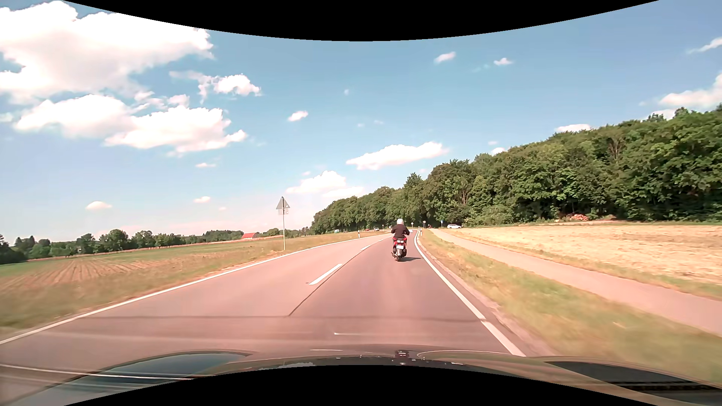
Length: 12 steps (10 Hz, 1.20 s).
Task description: Follow the waypoints while adhering to traffic rules and regulations
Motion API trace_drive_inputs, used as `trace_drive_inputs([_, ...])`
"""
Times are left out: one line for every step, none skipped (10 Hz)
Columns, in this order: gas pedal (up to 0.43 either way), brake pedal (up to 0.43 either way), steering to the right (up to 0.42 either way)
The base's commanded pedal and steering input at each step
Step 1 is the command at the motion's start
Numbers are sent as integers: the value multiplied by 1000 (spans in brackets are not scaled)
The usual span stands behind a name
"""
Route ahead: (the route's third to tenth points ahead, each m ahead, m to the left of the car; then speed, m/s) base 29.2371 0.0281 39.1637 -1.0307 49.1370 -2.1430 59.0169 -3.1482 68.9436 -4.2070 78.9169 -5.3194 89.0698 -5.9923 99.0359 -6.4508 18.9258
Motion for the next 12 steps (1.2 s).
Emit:
trace_drive_inputs([177,12,16])
trace_drive_inputs([177,12,16])
trace_drive_inputs([177,12,16])
trace_drive_inputs([189,12,16])
trace_drive_inputs([189,12,16])
trace_drive_inputs([189,12,17])
trace_drive_inputs([189,12,19])
trace_drive_inputs([189,12,19])
trace_drive_inputs([189,12,19])
trace_drive_inputs([189,6,19])
trace_drive_inputs([189,12,19])
trace_drive_inputs([189,12,18])
